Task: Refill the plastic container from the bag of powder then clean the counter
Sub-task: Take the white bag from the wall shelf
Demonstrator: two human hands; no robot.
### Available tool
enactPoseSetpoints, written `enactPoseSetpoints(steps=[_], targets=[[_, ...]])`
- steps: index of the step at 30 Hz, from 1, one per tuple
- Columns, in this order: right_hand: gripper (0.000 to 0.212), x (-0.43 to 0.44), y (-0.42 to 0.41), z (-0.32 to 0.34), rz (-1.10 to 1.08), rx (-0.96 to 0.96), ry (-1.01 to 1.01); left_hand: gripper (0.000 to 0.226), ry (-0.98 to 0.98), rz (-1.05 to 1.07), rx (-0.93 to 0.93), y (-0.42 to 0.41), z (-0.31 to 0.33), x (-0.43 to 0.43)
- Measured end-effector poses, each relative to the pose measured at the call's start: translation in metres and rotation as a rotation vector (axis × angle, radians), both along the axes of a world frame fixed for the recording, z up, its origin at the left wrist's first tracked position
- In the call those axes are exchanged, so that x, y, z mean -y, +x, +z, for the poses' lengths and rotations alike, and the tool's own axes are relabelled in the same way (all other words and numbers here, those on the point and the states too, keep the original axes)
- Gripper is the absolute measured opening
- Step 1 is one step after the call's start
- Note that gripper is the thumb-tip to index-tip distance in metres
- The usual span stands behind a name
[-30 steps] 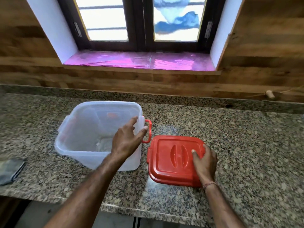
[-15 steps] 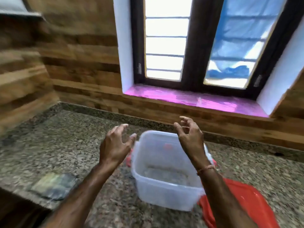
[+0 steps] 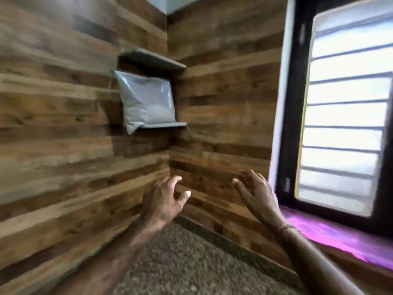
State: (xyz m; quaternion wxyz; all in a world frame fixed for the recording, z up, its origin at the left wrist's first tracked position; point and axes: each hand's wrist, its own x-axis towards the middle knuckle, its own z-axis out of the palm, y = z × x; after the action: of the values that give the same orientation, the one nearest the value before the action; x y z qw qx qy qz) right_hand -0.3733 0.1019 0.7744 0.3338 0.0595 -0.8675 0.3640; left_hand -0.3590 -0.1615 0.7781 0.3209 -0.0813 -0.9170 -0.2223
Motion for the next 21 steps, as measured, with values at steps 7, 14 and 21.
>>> enactPoseSetpoints(steps=[7, 14, 21], targets=[[0.036, 0.109, -0.133, 0.102, 0.145, -0.077, 0.097, 0.057, -0.041, 0.176, -0.125, -0.093, 0.106, 0.098], [0.049, 0.192, -0.254, 0.195, 0.198, -0.146, 0.226, 0.059, -0.030, 0.222, -0.352, -0.201, 0.197, 0.176], [0.044, 0.261, -0.373, 0.300, 0.228, -0.237, 0.261, 0.064, -0.342, 0.468, -0.469, -0.272, 0.306, 0.224]])
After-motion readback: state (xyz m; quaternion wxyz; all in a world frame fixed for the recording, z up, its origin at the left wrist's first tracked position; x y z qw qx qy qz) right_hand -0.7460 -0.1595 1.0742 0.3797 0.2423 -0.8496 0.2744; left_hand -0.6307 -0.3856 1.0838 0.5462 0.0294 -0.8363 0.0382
